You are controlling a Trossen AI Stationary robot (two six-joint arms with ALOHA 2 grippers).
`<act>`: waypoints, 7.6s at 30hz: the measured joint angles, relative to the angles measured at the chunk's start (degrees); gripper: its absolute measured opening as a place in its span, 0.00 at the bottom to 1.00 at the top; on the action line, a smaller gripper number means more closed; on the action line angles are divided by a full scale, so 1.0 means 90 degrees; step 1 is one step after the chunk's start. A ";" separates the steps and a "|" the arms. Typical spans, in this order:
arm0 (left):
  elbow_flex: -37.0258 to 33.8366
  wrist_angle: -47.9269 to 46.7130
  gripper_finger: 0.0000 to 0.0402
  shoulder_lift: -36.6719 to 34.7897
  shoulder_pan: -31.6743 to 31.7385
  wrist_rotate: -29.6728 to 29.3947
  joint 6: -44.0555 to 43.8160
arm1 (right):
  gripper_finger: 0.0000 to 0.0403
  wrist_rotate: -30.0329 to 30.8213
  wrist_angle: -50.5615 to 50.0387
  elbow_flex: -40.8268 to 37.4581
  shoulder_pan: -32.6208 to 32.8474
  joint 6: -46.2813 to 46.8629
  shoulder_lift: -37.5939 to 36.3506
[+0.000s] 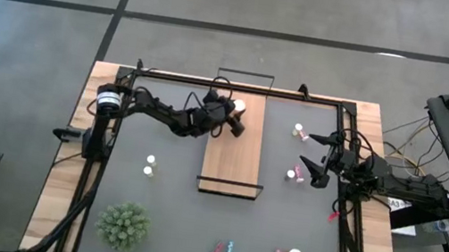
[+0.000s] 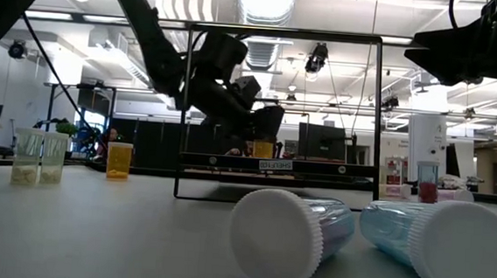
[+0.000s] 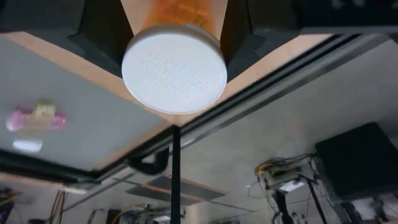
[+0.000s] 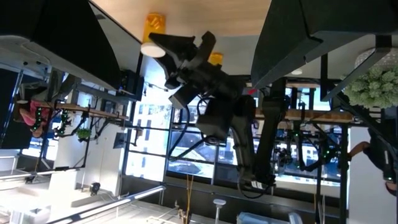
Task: Pick and place medicine bottles onto shelf by color
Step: Put the top right orange pill bottle on the shelf, then put the top orange pill bottle on the shelf aligned with the other orange pill bottle
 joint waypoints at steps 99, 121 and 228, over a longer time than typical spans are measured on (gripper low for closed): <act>0.0525 -0.0688 0.70 -0.0105 0.0874 0.1658 0.0614 | 0.87 0.0002 -0.0004 0.0001 0.0000 0.0000 0.0000; -0.0273 -0.4178 0.71 -0.2972 0.0019 0.0674 -0.0130 | 0.87 0.0002 -0.0004 0.0001 0.0001 -0.0002 0.0002; -0.2554 -0.3366 0.36 -0.3425 -0.0204 -0.1231 -0.2061 | 0.87 0.0000 -0.0004 -0.0001 0.0001 -0.0002 0.0029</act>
